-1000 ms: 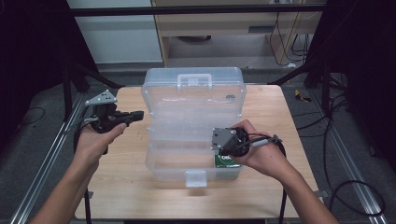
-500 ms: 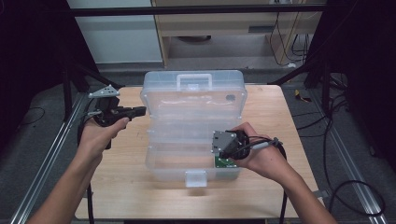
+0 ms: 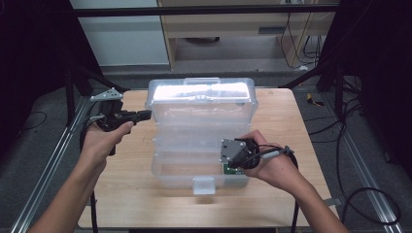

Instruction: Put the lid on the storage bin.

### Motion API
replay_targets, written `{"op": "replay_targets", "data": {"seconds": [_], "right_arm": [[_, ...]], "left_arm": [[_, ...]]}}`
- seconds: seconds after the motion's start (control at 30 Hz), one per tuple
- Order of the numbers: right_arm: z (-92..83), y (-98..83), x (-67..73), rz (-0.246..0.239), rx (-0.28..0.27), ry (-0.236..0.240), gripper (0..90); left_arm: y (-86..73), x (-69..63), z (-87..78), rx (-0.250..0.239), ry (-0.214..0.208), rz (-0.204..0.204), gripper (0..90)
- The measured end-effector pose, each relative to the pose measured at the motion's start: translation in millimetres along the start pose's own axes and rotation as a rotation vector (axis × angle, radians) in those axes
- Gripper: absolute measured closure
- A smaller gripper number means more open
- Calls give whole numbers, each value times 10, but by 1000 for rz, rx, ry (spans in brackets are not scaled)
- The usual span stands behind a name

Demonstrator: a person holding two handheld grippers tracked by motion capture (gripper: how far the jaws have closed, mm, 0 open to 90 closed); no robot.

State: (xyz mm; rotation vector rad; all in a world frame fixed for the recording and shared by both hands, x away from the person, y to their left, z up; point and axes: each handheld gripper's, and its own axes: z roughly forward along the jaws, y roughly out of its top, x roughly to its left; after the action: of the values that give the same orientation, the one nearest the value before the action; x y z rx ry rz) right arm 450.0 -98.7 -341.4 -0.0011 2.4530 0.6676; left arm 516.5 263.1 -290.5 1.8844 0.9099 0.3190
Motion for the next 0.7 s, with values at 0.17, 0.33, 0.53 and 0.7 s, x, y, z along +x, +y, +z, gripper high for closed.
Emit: {"op": "replay_targets", "data": {"seconds": [0.17, 0.33, 0.53, 0.7], "right_arm": [[4, -3, 38, -11, 1, 4, 784], [0, -14, 67, -11, 7, 9, 786], [5, -20, 94, 0, 5, 18, 770], [-17, -30, 131, 34, -11, 12, 679]], "left_arm": [[-27, -34, -8, 6, -5, 1, 899], [-90, -71, -14, 4, -1, -4, 899], [-160, -116, -43, 8, 2, 1, 899], [-189, -134, -69, 4, 5, 8, 898]]}}
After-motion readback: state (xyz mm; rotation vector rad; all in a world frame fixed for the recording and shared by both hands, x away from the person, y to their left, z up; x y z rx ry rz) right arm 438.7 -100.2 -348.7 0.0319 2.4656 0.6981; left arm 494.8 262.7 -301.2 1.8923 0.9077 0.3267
